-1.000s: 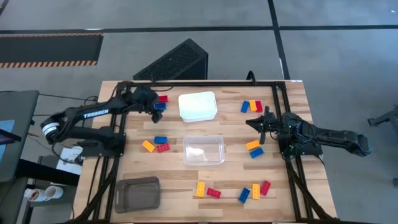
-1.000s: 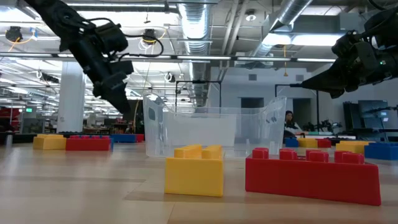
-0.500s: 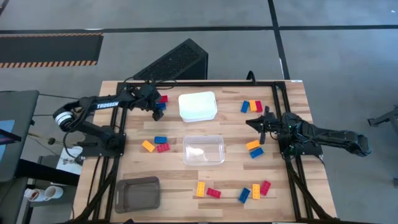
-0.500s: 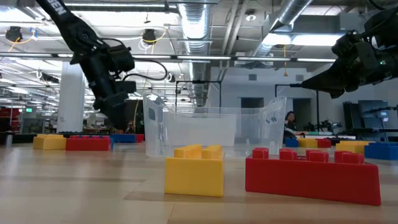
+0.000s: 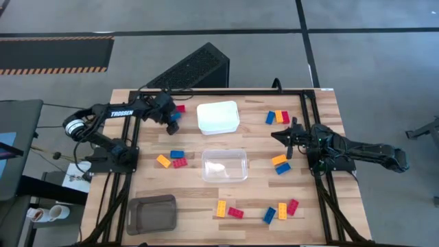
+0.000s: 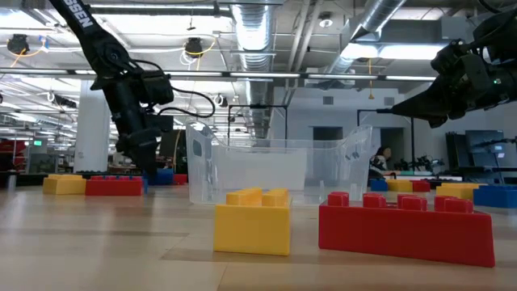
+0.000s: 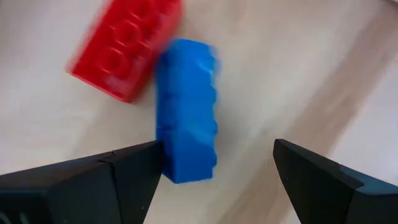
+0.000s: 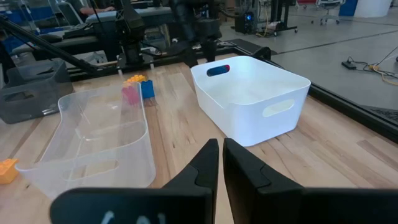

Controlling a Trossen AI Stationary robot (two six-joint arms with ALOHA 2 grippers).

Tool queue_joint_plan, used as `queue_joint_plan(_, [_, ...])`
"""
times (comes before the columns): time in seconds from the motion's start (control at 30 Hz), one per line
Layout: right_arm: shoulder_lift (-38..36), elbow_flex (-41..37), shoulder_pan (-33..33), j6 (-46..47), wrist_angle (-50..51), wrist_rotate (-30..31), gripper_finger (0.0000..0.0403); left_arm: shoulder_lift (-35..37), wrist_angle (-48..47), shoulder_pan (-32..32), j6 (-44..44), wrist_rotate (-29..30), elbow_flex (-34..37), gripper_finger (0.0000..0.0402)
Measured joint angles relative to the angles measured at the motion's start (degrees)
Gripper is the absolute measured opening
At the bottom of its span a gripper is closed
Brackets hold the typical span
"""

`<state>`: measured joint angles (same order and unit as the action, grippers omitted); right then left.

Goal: Sort & place blocks by color
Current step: Put the blue game piece into the transparent bin

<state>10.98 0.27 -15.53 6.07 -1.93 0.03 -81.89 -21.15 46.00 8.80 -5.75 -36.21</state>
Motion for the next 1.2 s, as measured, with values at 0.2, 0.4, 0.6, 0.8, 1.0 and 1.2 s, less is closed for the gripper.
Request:
queue_joint_plan(0.2, [0.00, 0.00, 0.00, 0.00, 0.00, 0.00, 0.0049, 0.00, -0.94, -1.18, 0.00, 1.59, 0.00, 0.0288])
queue_joint_plan(0.4, [0.00, 0.00, 0.00, 0.00, 0.00, 0.00, 0.0049, 0.00, 0.11, -1.36, -1.93, 6.95, 0.00, 0.0288])
queue_joint_plan(0.6, [0.00, 0.01, 0.00, 0.00, 0.00, 0.00, 0.0049, 0.00, 1.83, -1.36, -5.07, 7.10, 0.02, 0.0271])
queue_joint_plan(0.8, [-0.01, 0.00, 0.00, 0.00, 0.00, 0.00, 0.0049, 0.00, 1.79, -1.36, -6.62, 7.10, 0.04, 0.0180])
queue_joint_plan(1.0, [0.00, 0.00, 0.00, 0.00, 0.00, 0.00, 0.0049, 0.11, 5.77, -1.79, -5.57, 8.10, 1.22, 0.0064])
queue_joint_plan(1.2, [0.00, 0.02, 0.00, 0.00, 0.00, 0.00, 0.0049, 1.08, 5.17, -2.33, -4.92, 7.02, 1.69, 0.0049])
